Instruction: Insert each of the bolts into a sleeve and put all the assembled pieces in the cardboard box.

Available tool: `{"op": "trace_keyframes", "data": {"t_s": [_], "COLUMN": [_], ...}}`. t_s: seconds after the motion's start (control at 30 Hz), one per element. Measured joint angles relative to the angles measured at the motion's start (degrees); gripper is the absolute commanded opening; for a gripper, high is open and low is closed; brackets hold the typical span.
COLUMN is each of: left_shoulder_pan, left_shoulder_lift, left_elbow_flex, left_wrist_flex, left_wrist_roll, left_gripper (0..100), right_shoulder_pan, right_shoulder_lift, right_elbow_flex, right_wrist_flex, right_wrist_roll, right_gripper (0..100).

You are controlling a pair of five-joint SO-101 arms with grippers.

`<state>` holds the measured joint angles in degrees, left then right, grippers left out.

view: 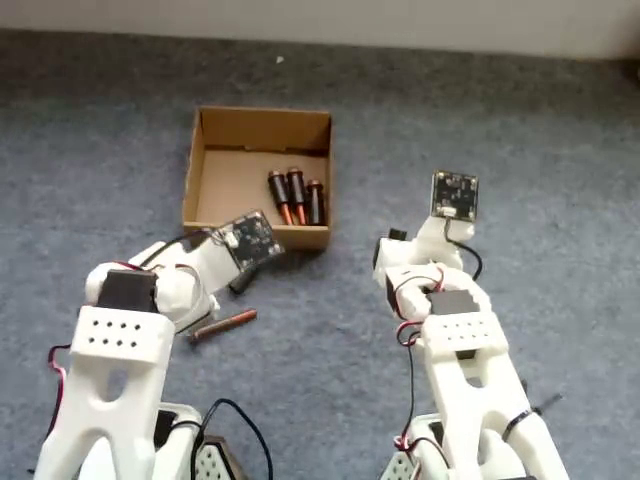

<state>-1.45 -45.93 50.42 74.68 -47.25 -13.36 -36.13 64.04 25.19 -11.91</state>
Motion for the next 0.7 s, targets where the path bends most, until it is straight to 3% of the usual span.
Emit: {"op": "trace_keyframes", "data": {"t_s": [0.13,0.4,0.57,0.7], "left_shoulder_pan": [0.00,0.00,0.00,0.00], "left_shoulder_lift": [0.00,0.00,0.00,0.00], "left_elbow_flex": [0.00,0.00,1.93,6.42], "left_wrist_flex": [-0.09,-0.09,-0.18,-0.18], "left_wrist_roll": [13.71,47.65,62.07,68.92], "left_gripper": [17,17,17,18], "right_shoulder_pan": [0.00,0.00,0.00,0.00], "right_shoulder_lift": [0.00,0.00,0.00,0.00], "right_elbow_flex": [0.00,0.00,0.00,0.00], "right_wrist_flex": [0.00,0.00,0.00,0.00], "right_wrist_roll": [0.00,0.00,0.00,0.00], "right_gripper": [0.5,0.5,0.5,0.5]}}
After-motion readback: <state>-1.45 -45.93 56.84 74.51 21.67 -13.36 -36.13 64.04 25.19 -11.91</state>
